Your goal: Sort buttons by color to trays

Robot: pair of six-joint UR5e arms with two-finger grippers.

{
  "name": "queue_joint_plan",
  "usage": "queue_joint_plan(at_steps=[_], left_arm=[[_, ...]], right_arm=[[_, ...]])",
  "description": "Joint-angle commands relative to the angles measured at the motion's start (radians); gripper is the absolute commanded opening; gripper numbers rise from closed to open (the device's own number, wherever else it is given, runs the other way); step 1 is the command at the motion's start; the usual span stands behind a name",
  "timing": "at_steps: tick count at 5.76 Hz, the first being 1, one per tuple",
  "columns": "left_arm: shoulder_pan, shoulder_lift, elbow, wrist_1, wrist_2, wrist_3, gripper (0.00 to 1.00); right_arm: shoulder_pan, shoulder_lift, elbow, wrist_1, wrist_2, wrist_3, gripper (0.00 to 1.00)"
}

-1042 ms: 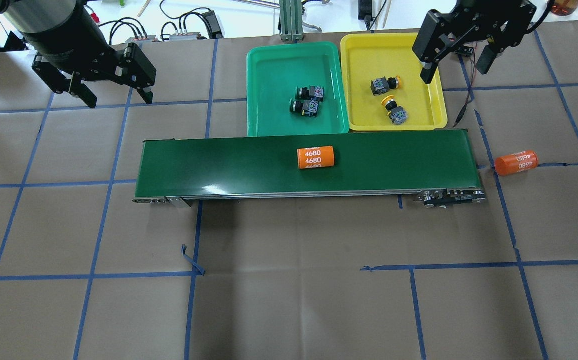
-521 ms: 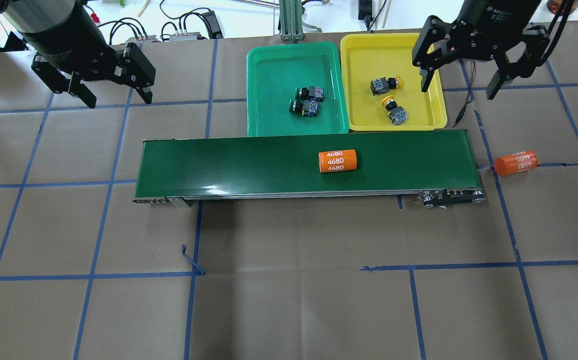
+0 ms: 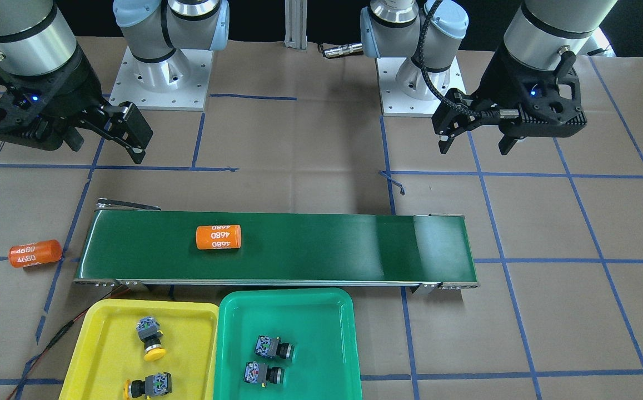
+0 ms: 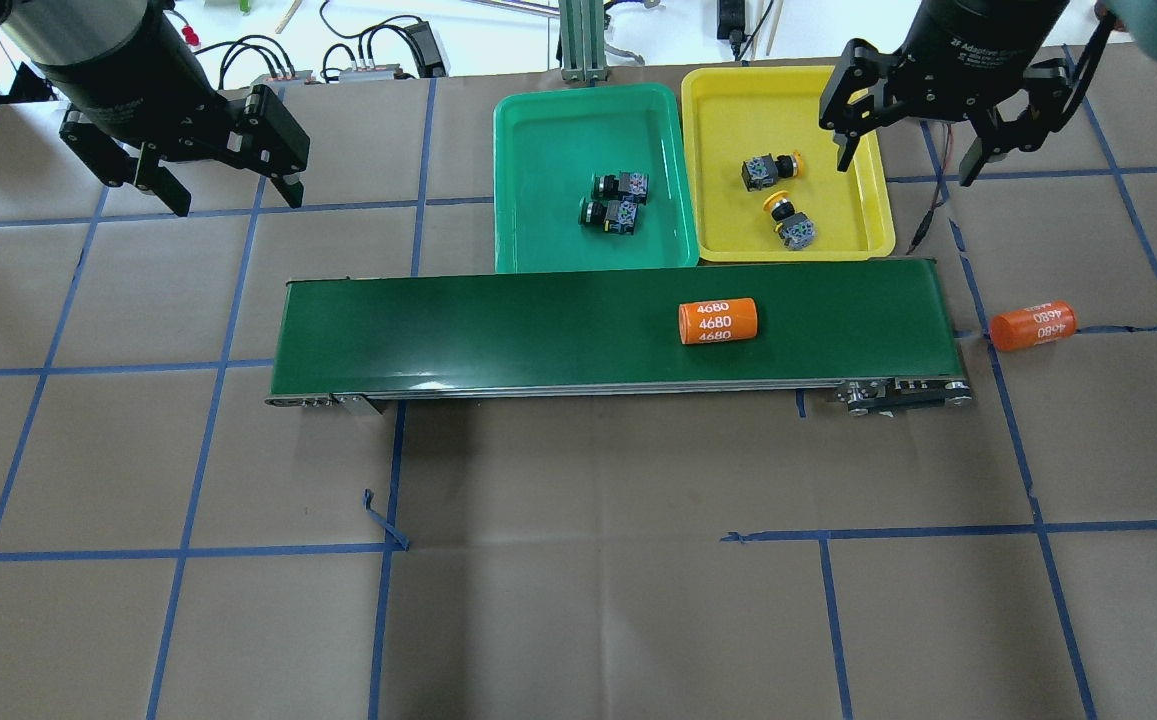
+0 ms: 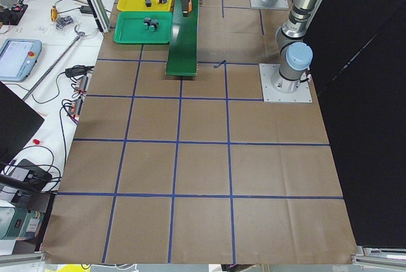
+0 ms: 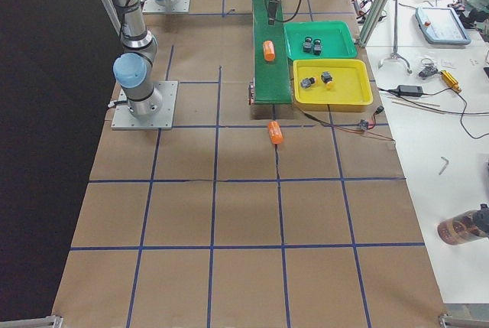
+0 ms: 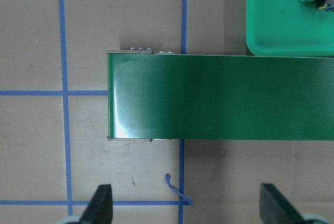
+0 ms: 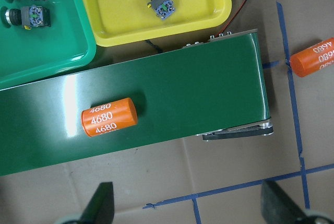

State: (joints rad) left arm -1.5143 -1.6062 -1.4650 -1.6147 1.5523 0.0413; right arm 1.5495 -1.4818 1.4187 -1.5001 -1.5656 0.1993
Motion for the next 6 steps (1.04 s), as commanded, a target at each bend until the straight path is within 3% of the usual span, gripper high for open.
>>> queue_joint_plan(at_steps=[1, 6], left_arm=[[-0.001, 0.0, -0.002, -0.001, 0.0, 0.0, 0.99], [-0.001, 0.002, -0.005, 0.001, 0.0, 0.0, 0.99]], right_arm=[[0.003, -0.002, 0.002, 0.015, 0.007, 0.0, 1.0], [0.021, -0.008, 0.002, 0.052, 0.009, -0.015, 1.0]])
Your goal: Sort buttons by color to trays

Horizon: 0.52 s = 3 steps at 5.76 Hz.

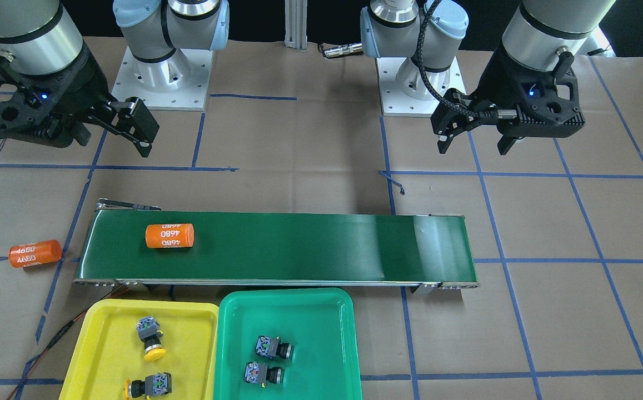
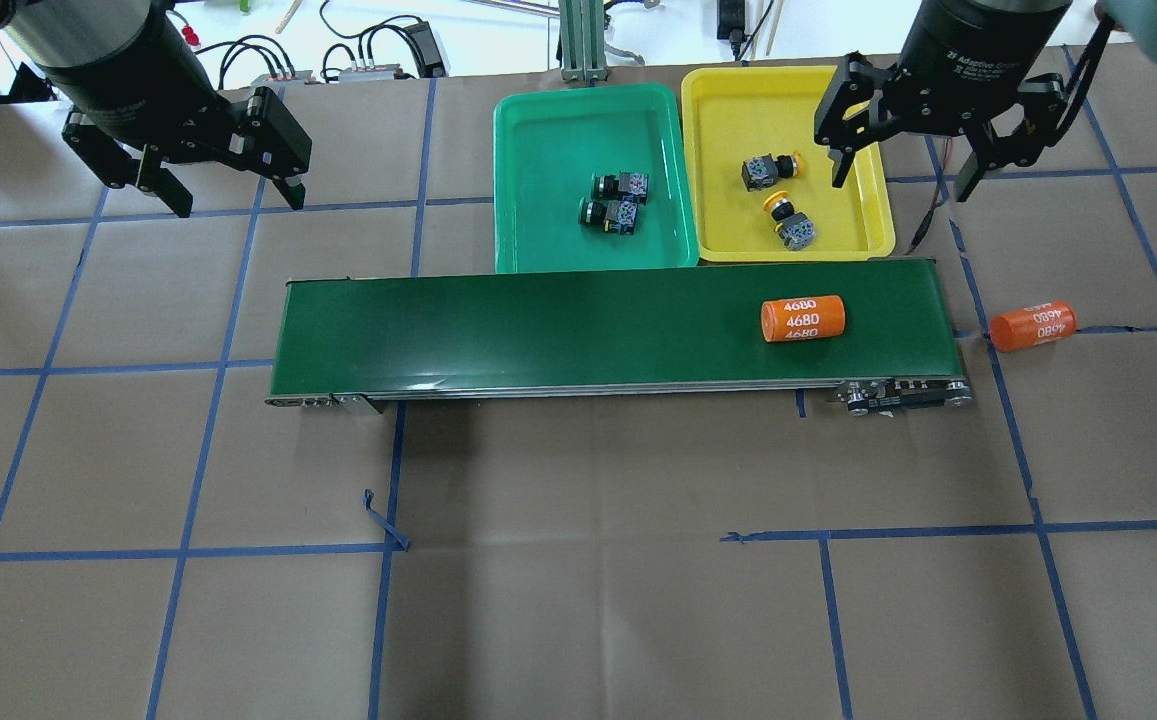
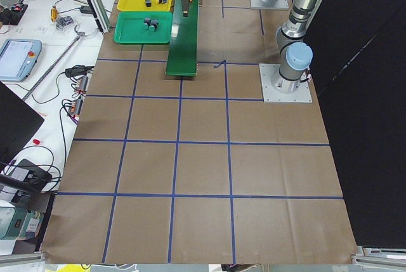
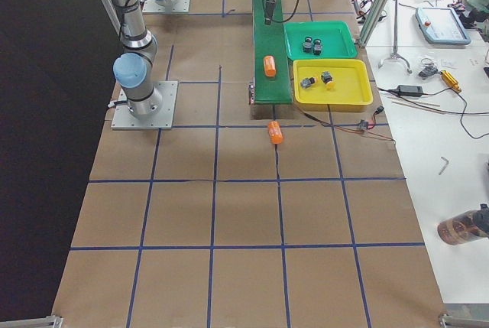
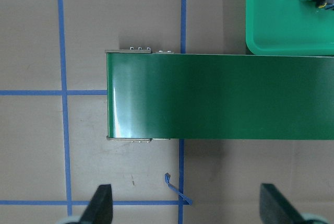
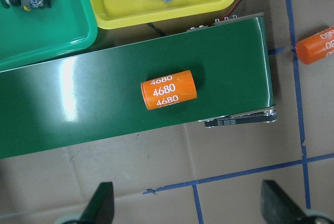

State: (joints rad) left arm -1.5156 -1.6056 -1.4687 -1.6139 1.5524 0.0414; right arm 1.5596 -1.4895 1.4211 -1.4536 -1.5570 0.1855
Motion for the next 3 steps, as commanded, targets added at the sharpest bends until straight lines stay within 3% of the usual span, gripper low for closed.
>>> queue_joint_plan(at_steps=[1, 3], left_arm=[[0.0, 0.001, -0.001, 0.0, 0.0, 0.0, 0.99], [0.0, 0.001, -0.002, 0.0, 0.0, 0.0, 0.99]], right_arm=[[0.026, 0.006, -0.001, 0.007, -0.008, -0.009, 1.0], [0.025, 0.012, -0.001, 0.001, -0.014, -0.09, 1.0]])
